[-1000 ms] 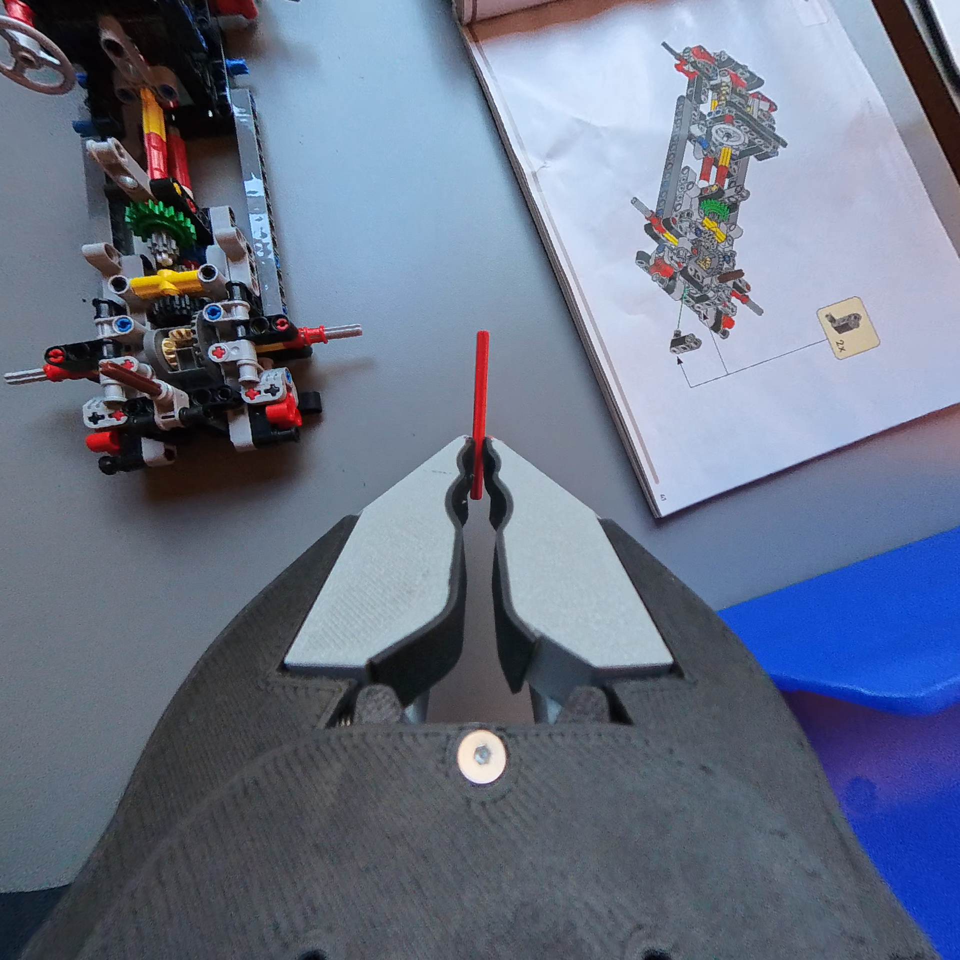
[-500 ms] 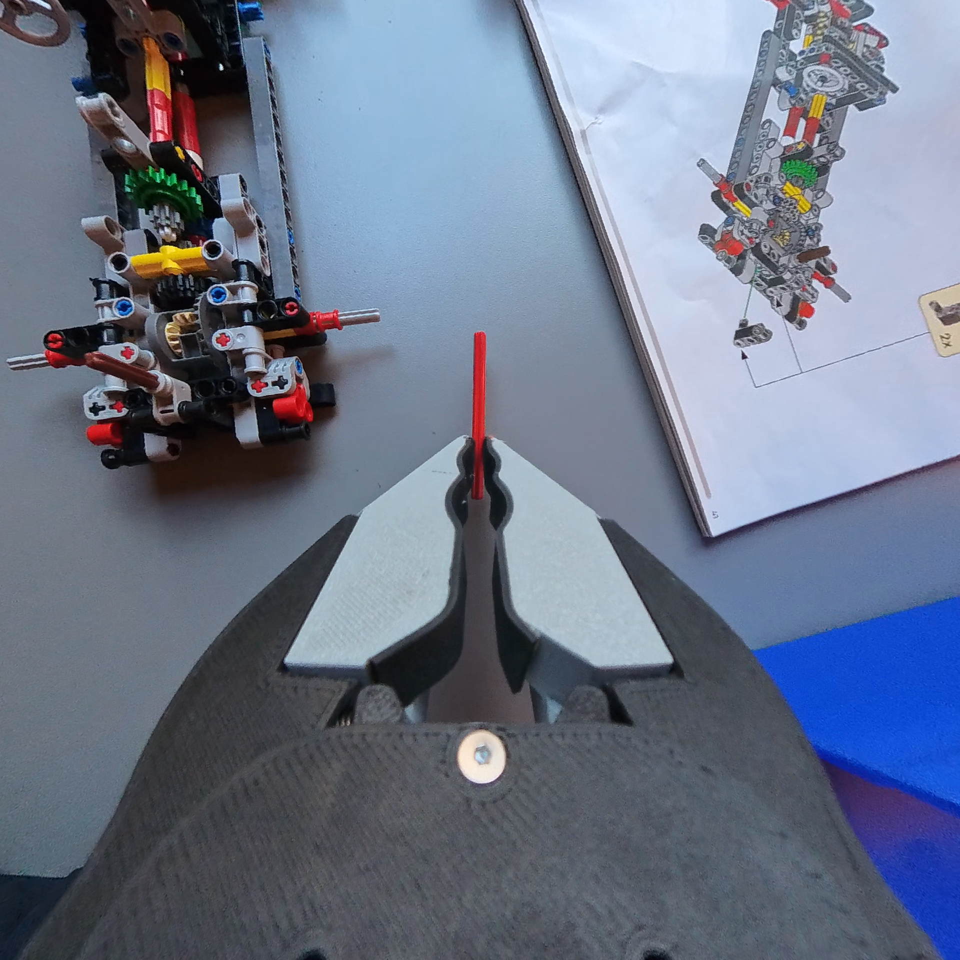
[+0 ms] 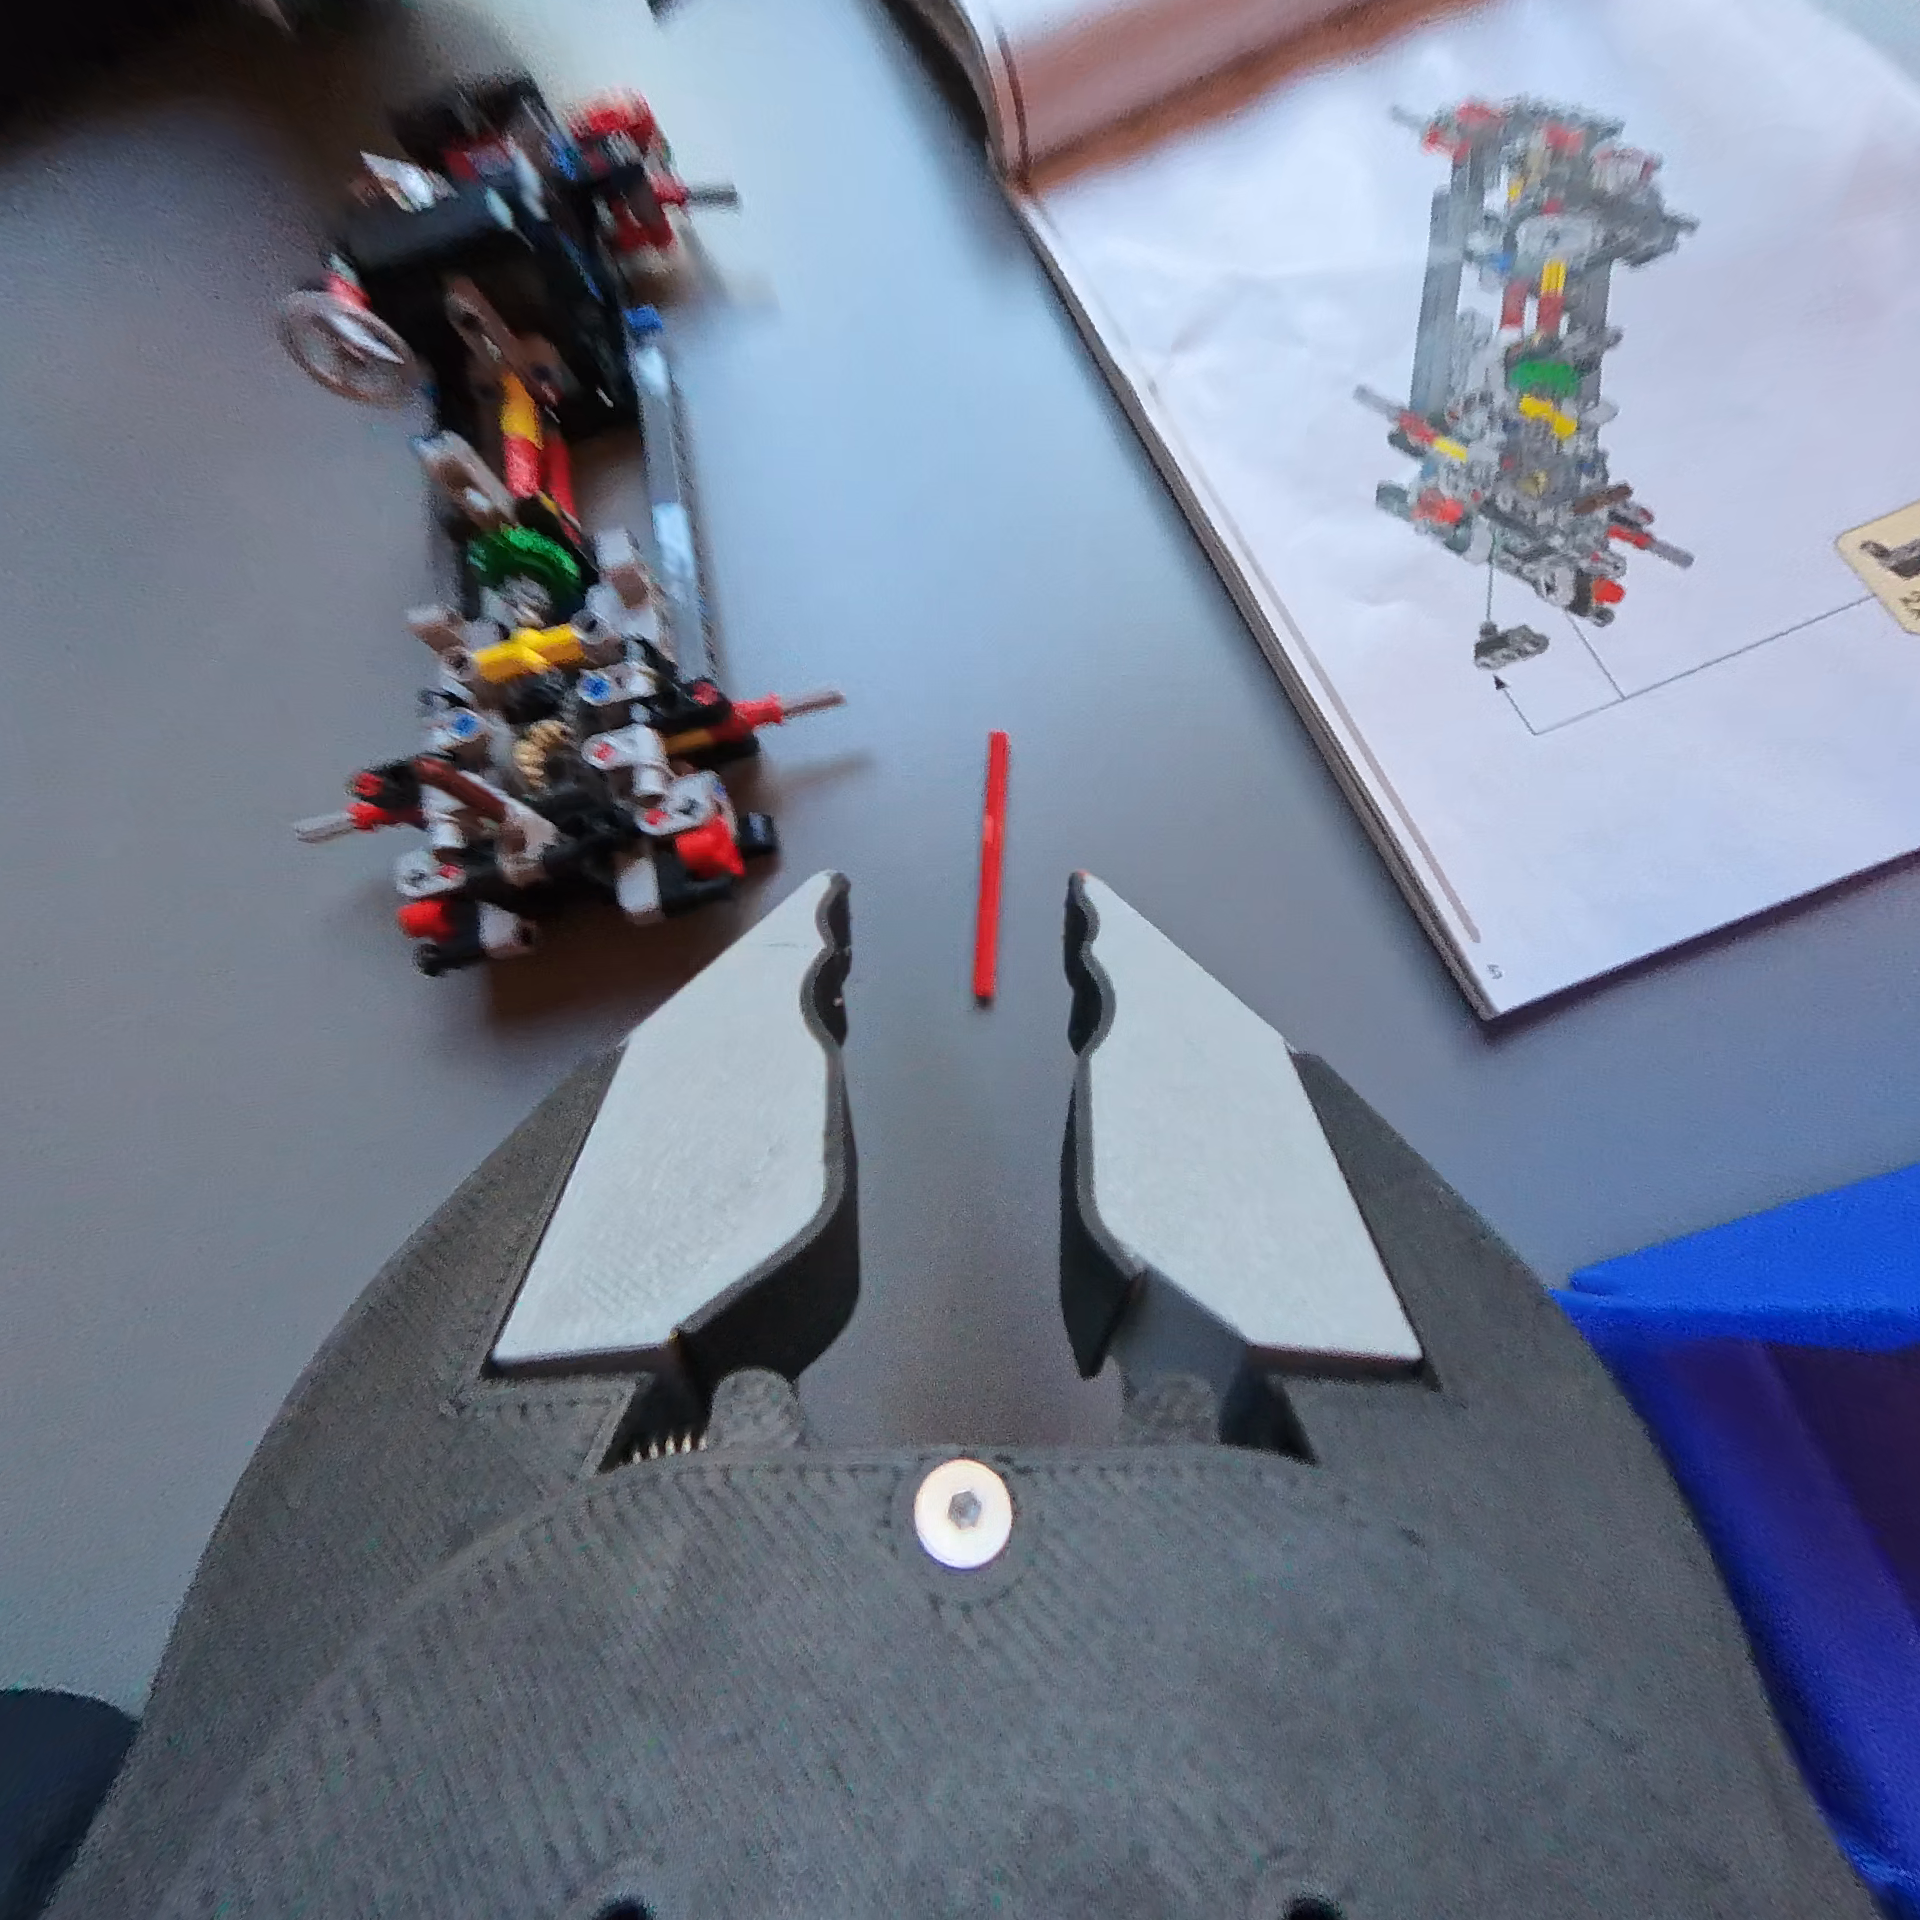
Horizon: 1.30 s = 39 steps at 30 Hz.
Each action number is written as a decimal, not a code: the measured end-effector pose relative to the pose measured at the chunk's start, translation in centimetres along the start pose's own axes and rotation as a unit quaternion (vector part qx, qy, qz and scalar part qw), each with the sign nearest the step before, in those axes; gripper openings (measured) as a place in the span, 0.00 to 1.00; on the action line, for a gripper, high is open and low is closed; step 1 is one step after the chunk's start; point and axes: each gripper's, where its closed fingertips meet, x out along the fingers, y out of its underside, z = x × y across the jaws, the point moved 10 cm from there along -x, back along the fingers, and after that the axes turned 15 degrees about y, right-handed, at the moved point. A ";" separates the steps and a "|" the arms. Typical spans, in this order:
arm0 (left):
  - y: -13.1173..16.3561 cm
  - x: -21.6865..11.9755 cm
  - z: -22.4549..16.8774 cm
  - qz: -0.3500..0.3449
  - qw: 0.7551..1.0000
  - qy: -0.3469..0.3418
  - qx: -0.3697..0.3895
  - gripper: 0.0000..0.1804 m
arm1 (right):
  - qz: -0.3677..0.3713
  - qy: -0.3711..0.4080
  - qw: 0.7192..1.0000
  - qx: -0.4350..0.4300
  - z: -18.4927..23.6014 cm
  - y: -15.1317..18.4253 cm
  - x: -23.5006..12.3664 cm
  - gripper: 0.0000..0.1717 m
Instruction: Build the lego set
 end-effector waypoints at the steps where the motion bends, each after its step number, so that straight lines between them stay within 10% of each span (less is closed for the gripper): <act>1: 0.0 0.3 -0.2 0.009 1.000 0.008 0.004 0.34 | -0.016 -0.008 1.000 0.009 0.4 -0.1 -0.5 0.25; 16: 1.1 3.3 -1.2 0.146 0.989 0.021 0.019 0.43 | 0.034 0.035 0.998 -0.048 9.1 2.9 -0.3 0.51; 39: 1.3 3.4 -0.6 0.158 0.987 0.030 -0.020 0.37 | -0.015 -0.016 0.999 -0.033 9.2 1.4 2.0 0.48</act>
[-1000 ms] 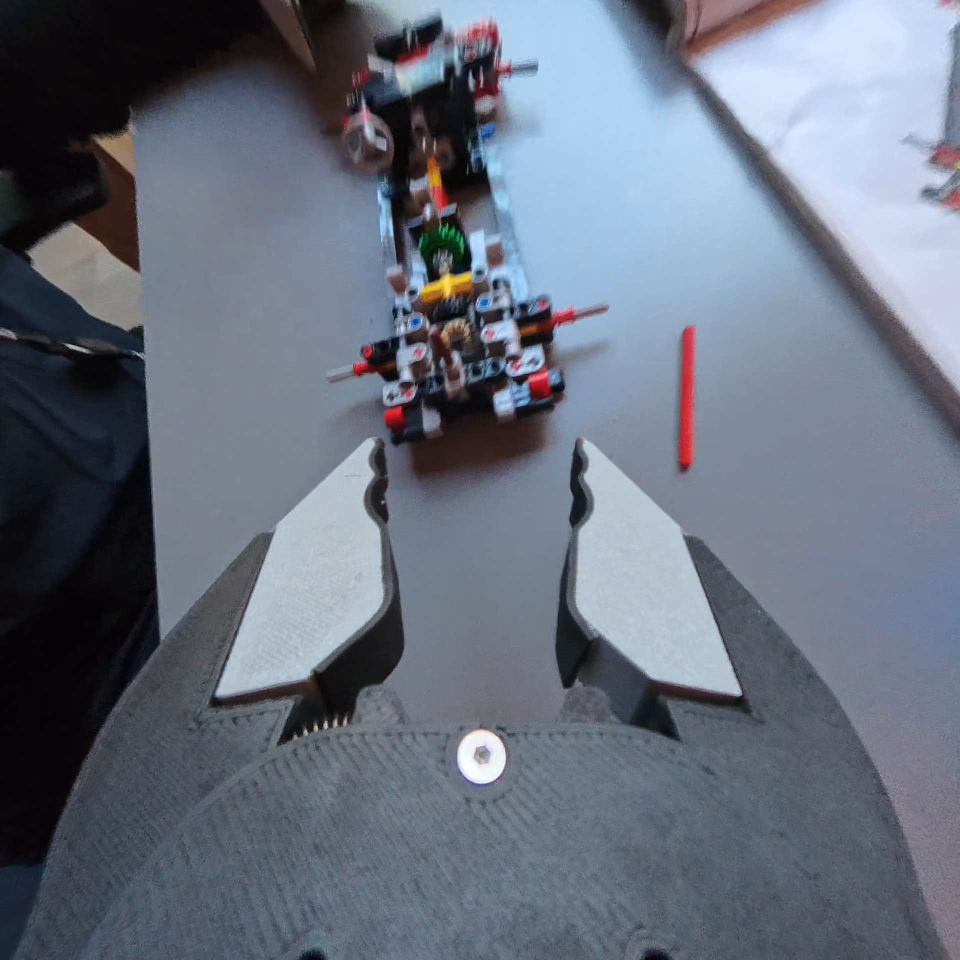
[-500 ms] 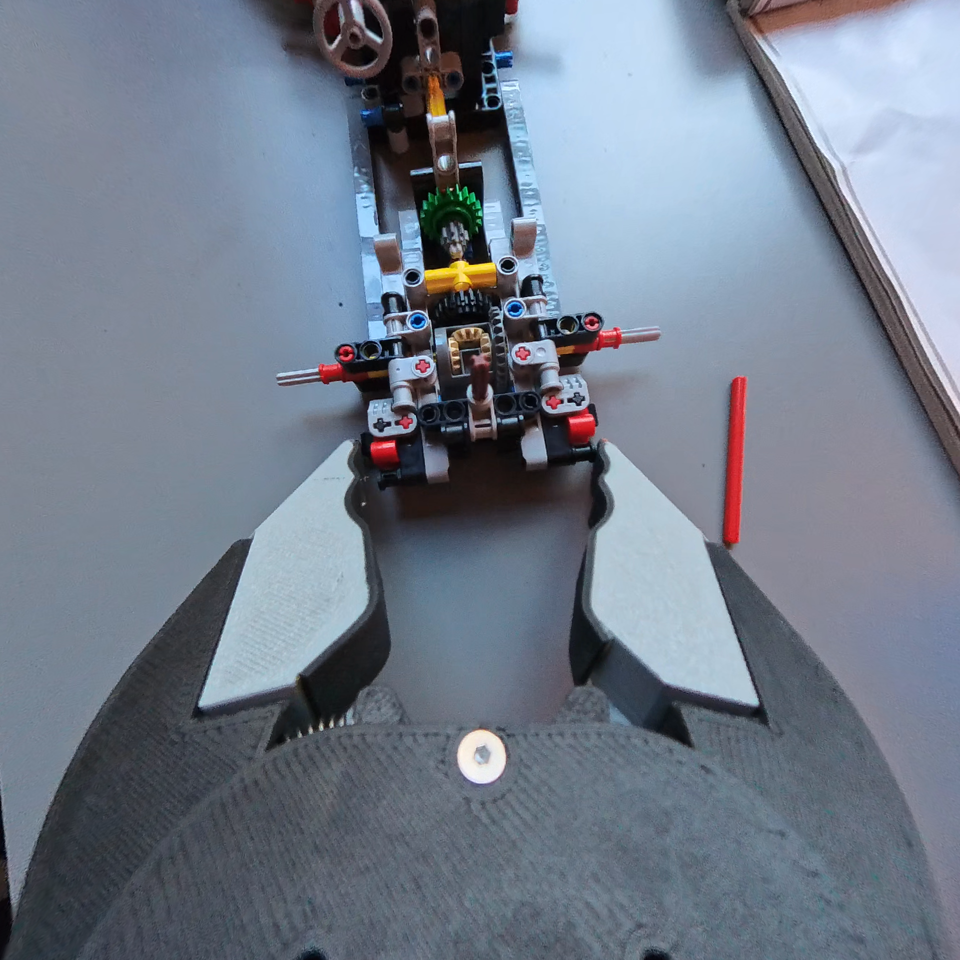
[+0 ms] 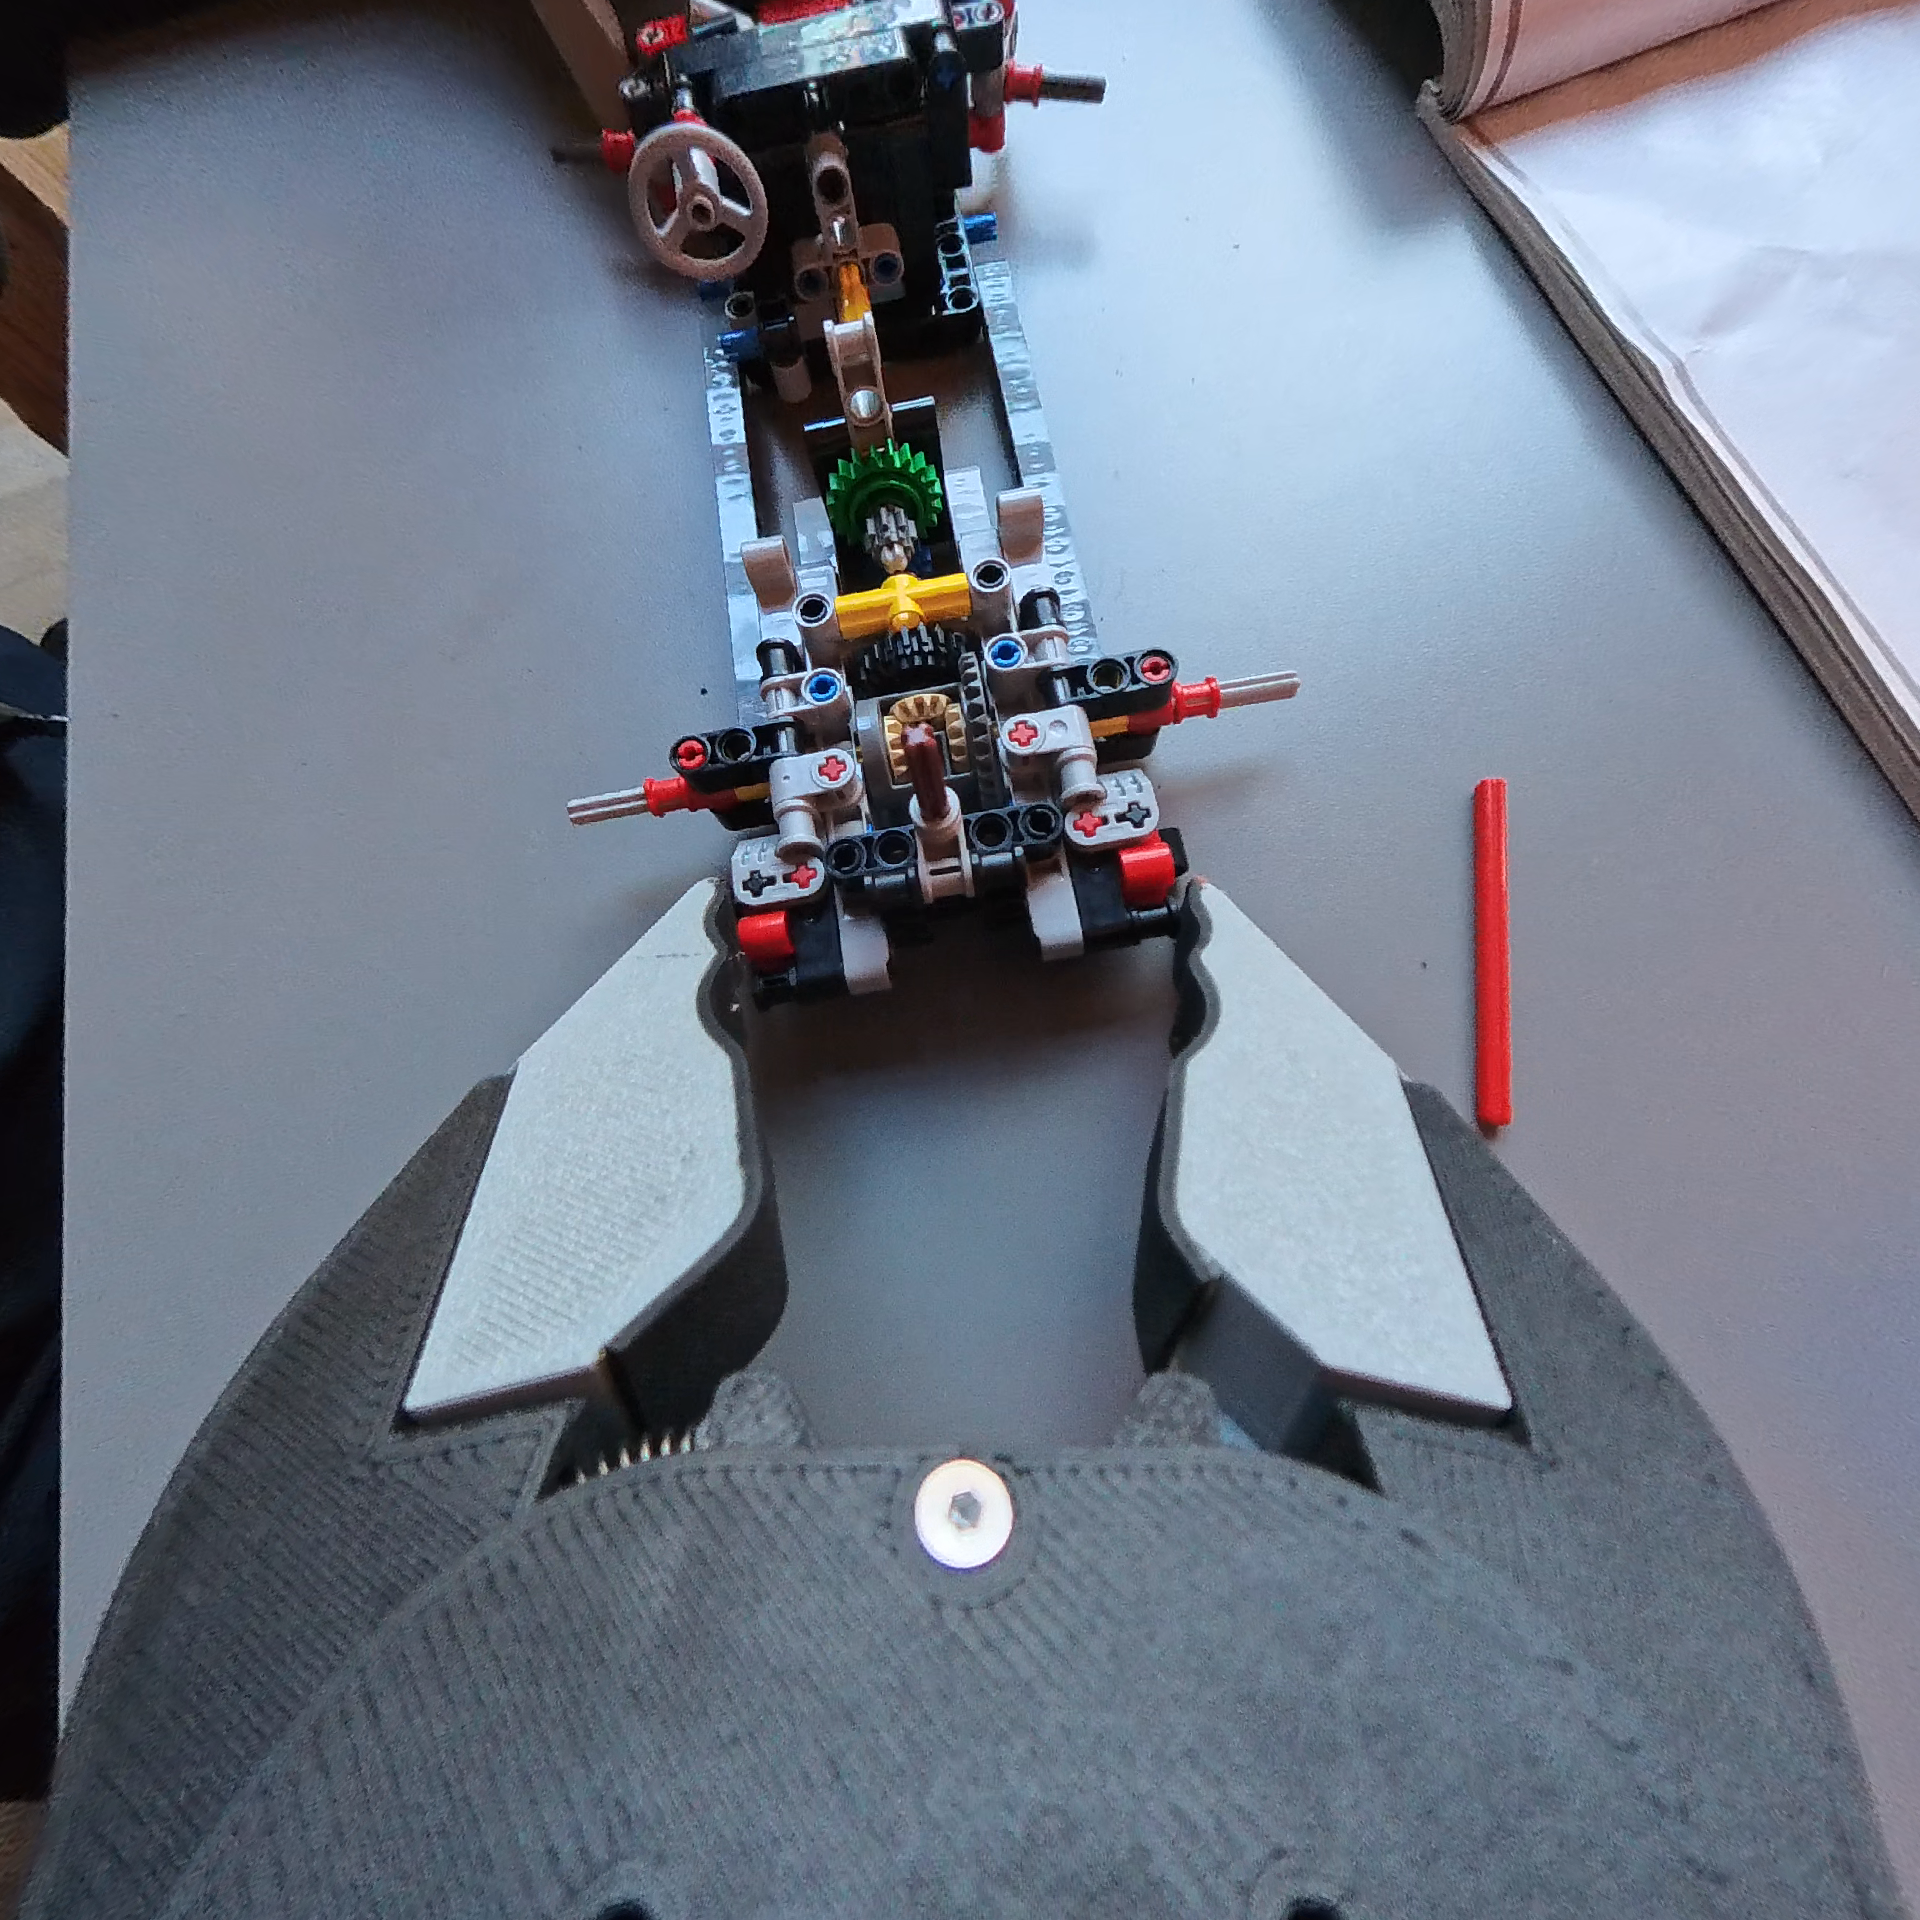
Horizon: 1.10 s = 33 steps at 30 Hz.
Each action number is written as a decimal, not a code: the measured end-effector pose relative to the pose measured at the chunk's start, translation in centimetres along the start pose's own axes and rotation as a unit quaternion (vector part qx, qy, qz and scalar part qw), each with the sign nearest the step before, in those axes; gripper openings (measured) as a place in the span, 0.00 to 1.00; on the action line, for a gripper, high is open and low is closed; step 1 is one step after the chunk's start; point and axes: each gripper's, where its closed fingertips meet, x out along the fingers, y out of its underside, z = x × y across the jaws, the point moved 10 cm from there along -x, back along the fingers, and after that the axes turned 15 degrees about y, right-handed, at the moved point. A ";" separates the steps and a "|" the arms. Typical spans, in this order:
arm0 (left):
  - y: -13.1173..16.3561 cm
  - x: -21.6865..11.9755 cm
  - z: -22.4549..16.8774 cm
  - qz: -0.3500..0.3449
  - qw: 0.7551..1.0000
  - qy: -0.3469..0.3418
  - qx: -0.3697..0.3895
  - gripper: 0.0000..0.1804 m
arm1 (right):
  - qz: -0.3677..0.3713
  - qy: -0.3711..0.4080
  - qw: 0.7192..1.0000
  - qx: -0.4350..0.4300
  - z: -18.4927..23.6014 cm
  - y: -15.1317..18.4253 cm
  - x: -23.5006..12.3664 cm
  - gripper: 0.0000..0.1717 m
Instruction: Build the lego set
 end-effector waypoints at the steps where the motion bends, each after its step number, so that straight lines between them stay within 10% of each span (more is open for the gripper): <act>1: 0.0 0.0 0.0 -0.002 1.000 0.000 0.000 0.37 | 0.000 -0.001 1.000 0.001 0.0 0.0 0.0 0.48; 21: -2.5 -2.7 -1.5 -0.164 0.983 -0.030 0.073 0.36 | -0.003 -0.007 1.000 0.007 -0.2 0.1 0.0 0.47; 28: -0.6 -1.3 -0.3 -0.065 0.996 -0.044 0.044 0.35 | -0.012 -0.004 1.000 0.008 -0.3 0.0 -0.2 0.47; 33: -0.8 -2.8 -0.1 -0.119 0.992 -0.024 0.020 0.30 | -0.031 -0.009 0.999 0.011 -0.5 0.1 -0.8 0.44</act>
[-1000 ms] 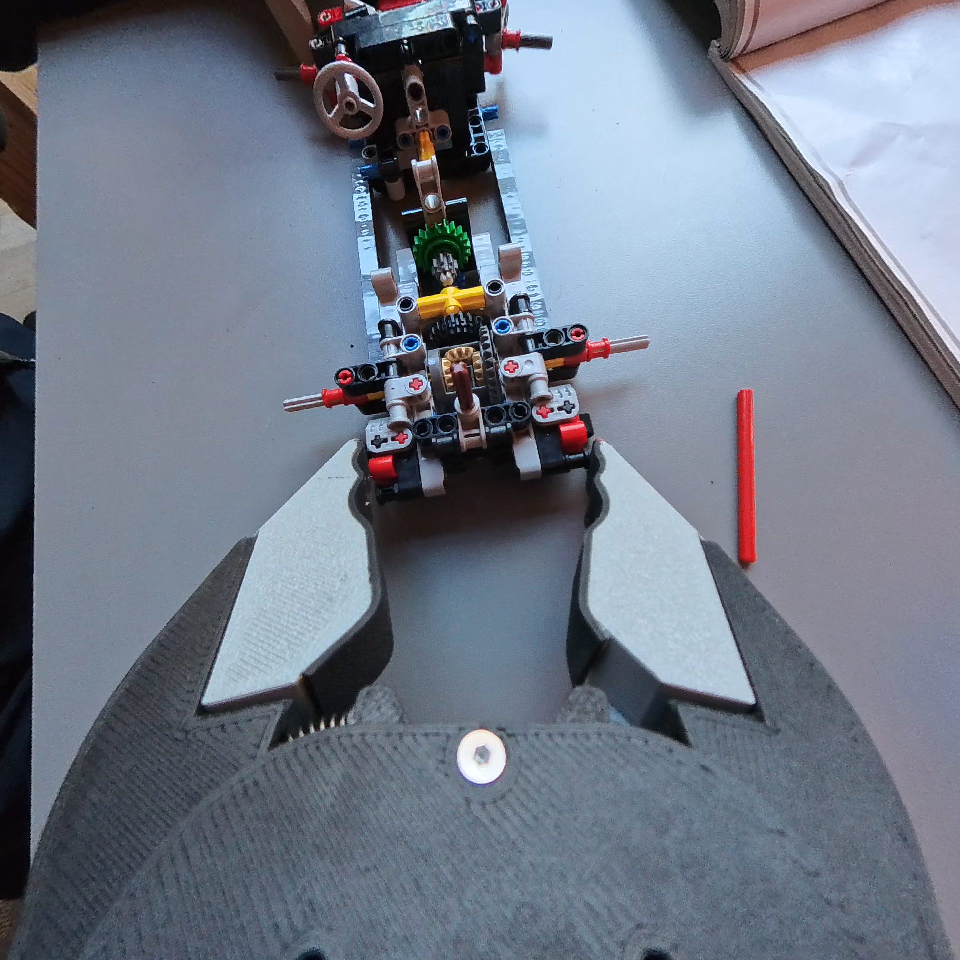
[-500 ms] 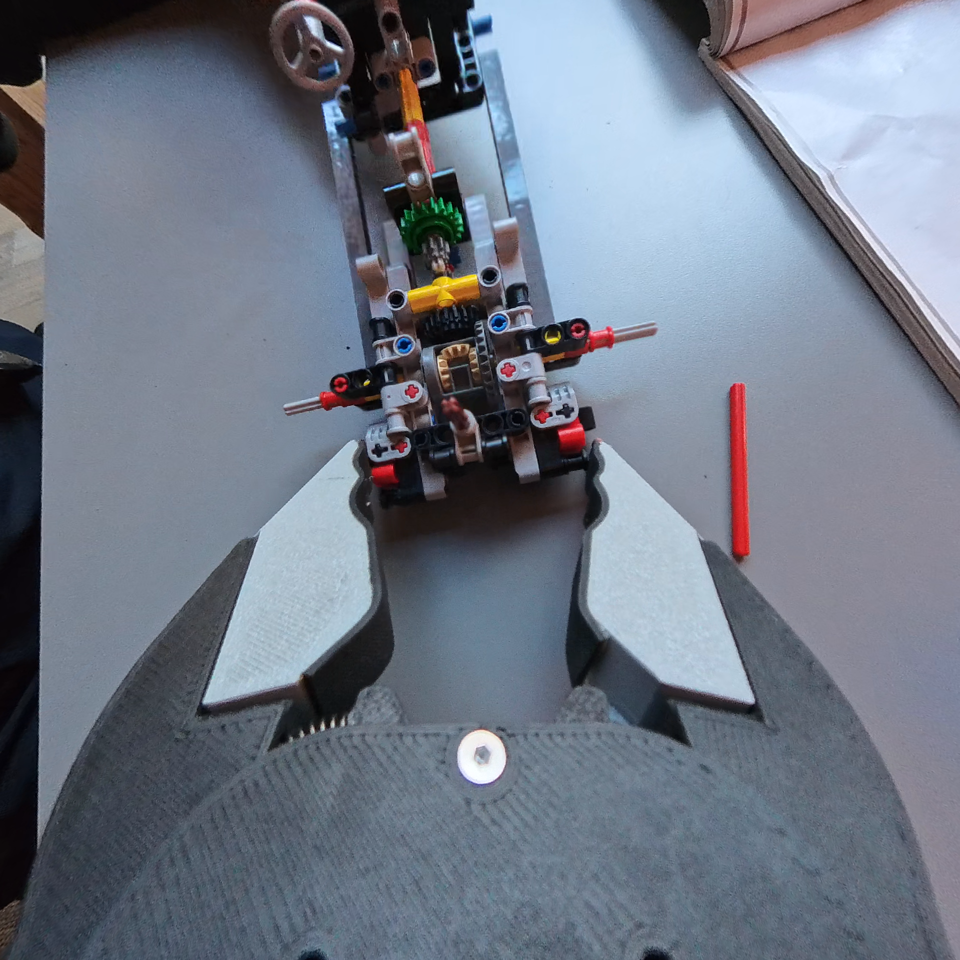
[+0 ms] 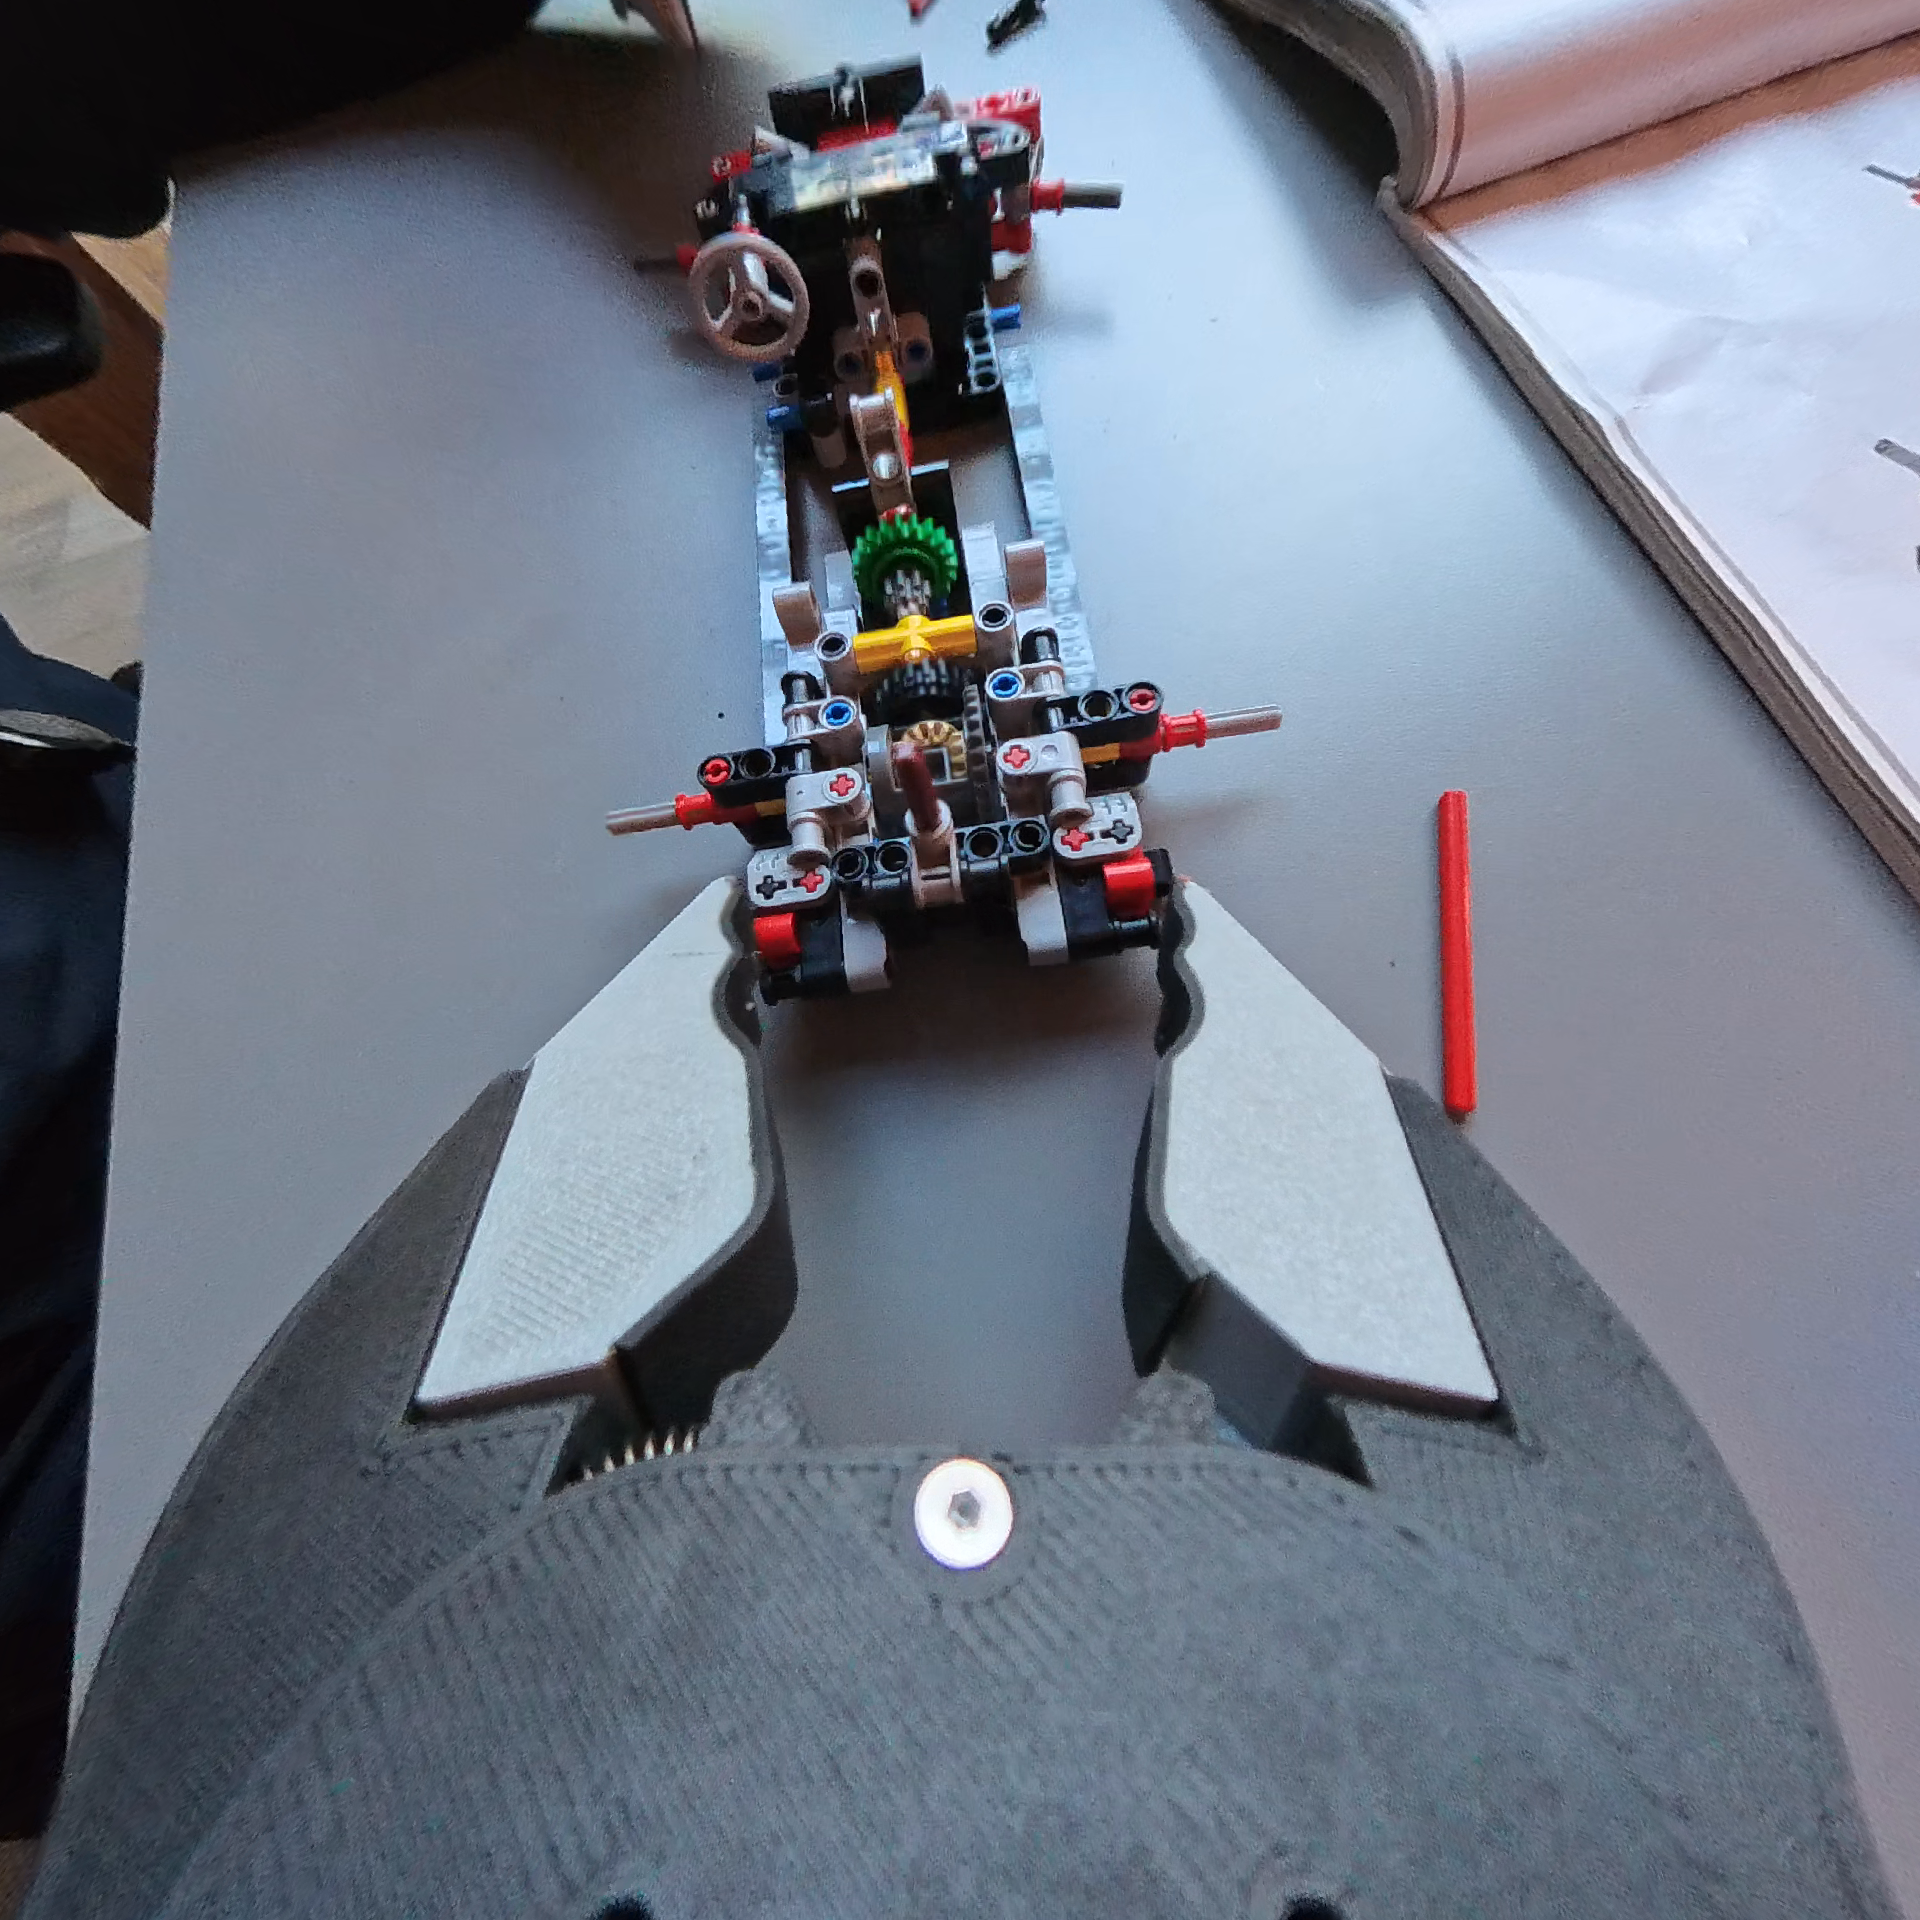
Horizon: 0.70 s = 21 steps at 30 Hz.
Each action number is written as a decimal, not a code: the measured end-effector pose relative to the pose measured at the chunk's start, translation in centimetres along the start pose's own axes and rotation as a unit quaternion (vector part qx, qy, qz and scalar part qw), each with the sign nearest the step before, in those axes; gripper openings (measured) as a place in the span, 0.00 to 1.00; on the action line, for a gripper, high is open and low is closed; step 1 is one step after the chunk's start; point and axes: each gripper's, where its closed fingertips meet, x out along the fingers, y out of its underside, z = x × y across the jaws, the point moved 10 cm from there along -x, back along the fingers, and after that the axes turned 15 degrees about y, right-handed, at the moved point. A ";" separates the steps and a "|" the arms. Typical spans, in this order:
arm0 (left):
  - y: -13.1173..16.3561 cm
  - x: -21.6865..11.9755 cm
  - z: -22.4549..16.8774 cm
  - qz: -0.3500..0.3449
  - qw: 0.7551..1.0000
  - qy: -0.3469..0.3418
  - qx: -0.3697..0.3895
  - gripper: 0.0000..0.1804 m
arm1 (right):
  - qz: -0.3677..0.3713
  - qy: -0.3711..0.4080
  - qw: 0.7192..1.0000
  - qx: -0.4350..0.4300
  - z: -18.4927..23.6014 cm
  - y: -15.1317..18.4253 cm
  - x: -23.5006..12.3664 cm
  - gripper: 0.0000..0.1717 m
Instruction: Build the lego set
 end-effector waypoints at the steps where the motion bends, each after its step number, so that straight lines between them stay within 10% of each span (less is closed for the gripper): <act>1: -0.2 -0.6 0.1 -0.018 1.000 -0.004 -0.004 0.30 | -0.007 -0.002 1.000 0.005 -0.1 0.0 -0.2 0.43; 10: 0.1 -1.3 0.6 -0.025 0.999 -0.006 -0.023 0.30 | -0.041 0.043 0.998 0.013 0.6 -4.4 -2.1 0.24; 21: 1.1 0.5 0.5 0.042 0.999 0.007 -0.023 0.31 | 0.119 0.040 0.979 -0.163 4.9 -10.1 6.4 0.19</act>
